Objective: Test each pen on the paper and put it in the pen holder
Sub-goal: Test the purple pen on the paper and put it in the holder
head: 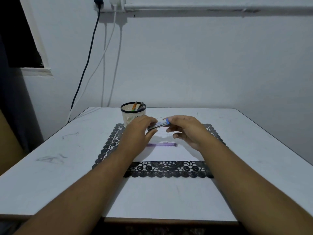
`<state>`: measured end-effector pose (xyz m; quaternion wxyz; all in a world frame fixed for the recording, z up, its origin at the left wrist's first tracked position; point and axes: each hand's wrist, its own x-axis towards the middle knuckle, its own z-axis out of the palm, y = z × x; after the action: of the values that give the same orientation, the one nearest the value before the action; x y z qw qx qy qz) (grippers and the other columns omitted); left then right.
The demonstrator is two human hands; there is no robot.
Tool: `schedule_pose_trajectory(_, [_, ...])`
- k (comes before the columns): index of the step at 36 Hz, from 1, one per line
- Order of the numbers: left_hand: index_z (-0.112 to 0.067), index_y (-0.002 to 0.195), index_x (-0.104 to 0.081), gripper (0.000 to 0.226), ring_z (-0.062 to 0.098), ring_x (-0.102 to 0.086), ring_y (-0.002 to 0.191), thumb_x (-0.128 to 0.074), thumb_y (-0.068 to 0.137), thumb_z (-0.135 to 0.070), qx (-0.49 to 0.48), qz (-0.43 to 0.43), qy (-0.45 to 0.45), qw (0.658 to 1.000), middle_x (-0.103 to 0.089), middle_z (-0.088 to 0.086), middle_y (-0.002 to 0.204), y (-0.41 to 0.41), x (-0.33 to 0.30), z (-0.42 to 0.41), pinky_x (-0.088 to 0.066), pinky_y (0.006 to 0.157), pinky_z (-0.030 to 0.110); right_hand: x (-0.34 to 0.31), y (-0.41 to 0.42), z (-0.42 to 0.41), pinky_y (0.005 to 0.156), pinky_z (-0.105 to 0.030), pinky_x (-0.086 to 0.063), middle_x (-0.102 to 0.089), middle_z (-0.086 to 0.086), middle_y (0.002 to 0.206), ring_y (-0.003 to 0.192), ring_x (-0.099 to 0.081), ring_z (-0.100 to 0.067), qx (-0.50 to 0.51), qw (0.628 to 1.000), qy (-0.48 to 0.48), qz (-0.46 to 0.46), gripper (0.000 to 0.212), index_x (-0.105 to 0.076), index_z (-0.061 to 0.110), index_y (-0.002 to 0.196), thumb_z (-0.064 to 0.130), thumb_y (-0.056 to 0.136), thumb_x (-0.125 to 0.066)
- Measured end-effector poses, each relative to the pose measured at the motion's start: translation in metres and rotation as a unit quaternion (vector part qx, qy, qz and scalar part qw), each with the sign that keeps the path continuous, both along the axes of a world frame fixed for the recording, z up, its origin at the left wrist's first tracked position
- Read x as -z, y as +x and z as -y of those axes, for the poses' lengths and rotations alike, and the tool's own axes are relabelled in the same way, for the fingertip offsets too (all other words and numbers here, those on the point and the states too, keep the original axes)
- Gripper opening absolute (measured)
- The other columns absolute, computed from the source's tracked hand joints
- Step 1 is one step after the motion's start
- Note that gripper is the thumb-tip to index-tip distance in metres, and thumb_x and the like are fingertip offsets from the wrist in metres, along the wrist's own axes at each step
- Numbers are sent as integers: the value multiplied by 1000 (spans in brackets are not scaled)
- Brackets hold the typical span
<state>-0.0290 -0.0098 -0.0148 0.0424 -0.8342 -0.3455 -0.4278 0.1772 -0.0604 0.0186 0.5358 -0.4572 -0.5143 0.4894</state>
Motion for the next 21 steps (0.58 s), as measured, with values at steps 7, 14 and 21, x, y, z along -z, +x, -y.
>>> schedule_pose_trajectory(7, [-11,106,-72,27,15,-56,88,-83,82,-7,13,-3,24,1000,-70,1,95,0,-1,2,-31,75,15,5,-9,-3,54,-24,-50,-72,-7,77,68,-68,-16,12,991,-73,-115,12,-74,7,90,18,94,-74])
schedule_pose_trajectory(14, [-13,108,-72,25,14,-57,90,-81,84,-10,8,16,12,1000,-70,-2,96,0,0,2,-33,78,15,7,-12,-4,55,-23,-53,-70,-7,75,66,-66,-15,16,986,-69,-148,14,-74,4,93,18,94,-73])
schedule_pose_trajectory(21, [-14,108,-72,25,12,-55,89,-80,85,-12,-4,29,5,1000,-69,-4,96,2,-2,3,-31,76,17,7,-7,-5,59,-23,-57,-74,-14,90,71,-67,-15,-12,986,-60,-154,8,-75,1,96,7,93,-72])
